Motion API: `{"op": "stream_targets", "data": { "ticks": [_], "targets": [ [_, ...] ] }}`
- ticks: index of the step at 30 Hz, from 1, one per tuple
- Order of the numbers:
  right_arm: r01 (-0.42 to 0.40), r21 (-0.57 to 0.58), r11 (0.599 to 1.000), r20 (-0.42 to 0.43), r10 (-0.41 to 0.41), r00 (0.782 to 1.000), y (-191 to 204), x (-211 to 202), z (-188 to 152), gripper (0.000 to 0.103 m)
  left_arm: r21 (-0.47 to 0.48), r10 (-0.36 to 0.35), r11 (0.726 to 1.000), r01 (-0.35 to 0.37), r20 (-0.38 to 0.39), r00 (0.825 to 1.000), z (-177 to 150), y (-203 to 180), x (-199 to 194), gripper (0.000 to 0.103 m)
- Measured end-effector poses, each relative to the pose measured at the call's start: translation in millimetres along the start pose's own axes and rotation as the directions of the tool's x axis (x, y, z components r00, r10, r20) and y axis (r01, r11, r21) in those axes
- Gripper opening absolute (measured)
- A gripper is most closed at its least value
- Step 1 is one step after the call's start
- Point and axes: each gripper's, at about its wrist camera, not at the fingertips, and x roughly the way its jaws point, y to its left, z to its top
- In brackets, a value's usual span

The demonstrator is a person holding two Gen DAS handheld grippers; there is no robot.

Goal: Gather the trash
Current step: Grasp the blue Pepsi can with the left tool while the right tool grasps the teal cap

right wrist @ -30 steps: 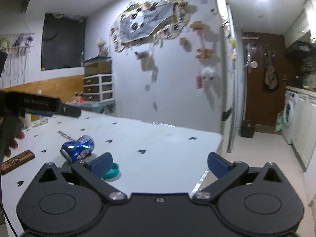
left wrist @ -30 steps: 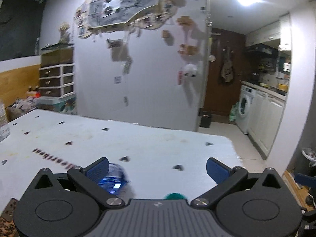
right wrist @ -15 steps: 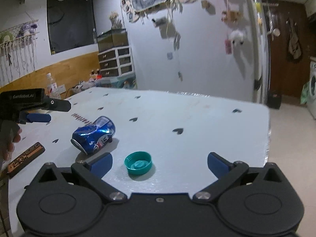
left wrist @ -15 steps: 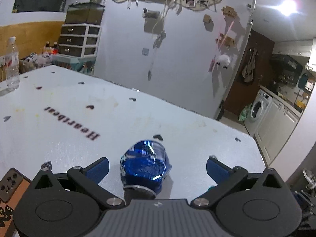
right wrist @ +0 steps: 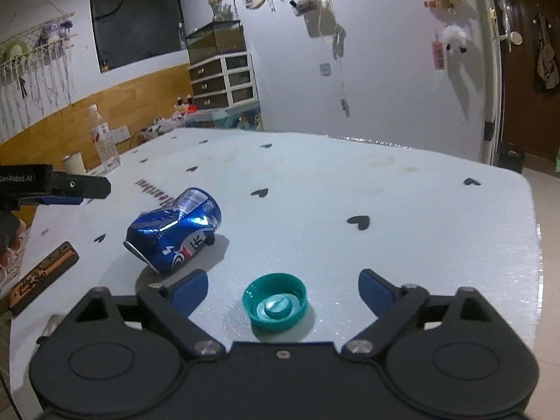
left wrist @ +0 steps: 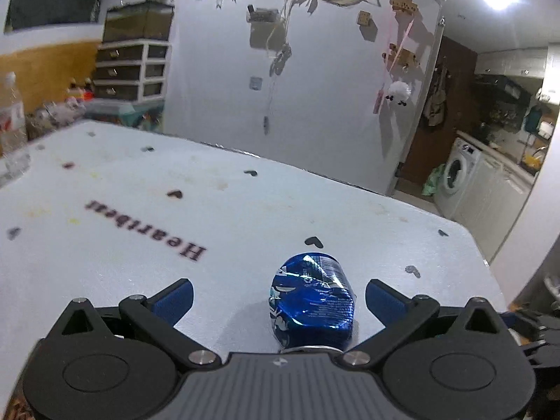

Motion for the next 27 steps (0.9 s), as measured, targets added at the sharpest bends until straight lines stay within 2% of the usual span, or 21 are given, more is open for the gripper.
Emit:
{"op": "stream_targets", "data": {
  "ticks": [6,8,11,15,21,27],
  "targets": [
    [0.017,-0.047,0.999,-0.05,-0.02,0.999,10,22,-8,0.075,-0.13,-0.117,0.985,0.113,-0.023,0.993,-2,26,28,0.102],
    [0.05,-0.063,0.997,-0.058,-0.053,0.997,11,28,-13,0.07,-0.172,-0.157,0.974,0.151,-0.023,0.987,-4,30,39,0.102],
    [0.058,-0.082,0.995,-0.06,-0.063,0.996,14,29,-12,0.067,-0.235,-0.211,0.951,0.201,-0.02,0.977,-9,36,53,0.102],
    [0.1,-0.104,0.99,-0.055,-0.106,0.993,18,29,-13,0.051,-0.311,-0.273,0.916,0.253,-0.02,0.962,-15,43,70,0.102],
    [0.101,-0.105,0.989,-0.054,-0.108,0.993,17,29,-13,0.051,-0.357,-0.31,0.89,0.281,-0.023,0.951,-22,42,88,0.099],
    [0.086,-0.074,0.994,-0.044,-0.089,0.995,11,26,-13,0.05,-0.358,-0.391,0.855,0.375,0.032,0.92,-25,30,81,0.096]
  ]
}}
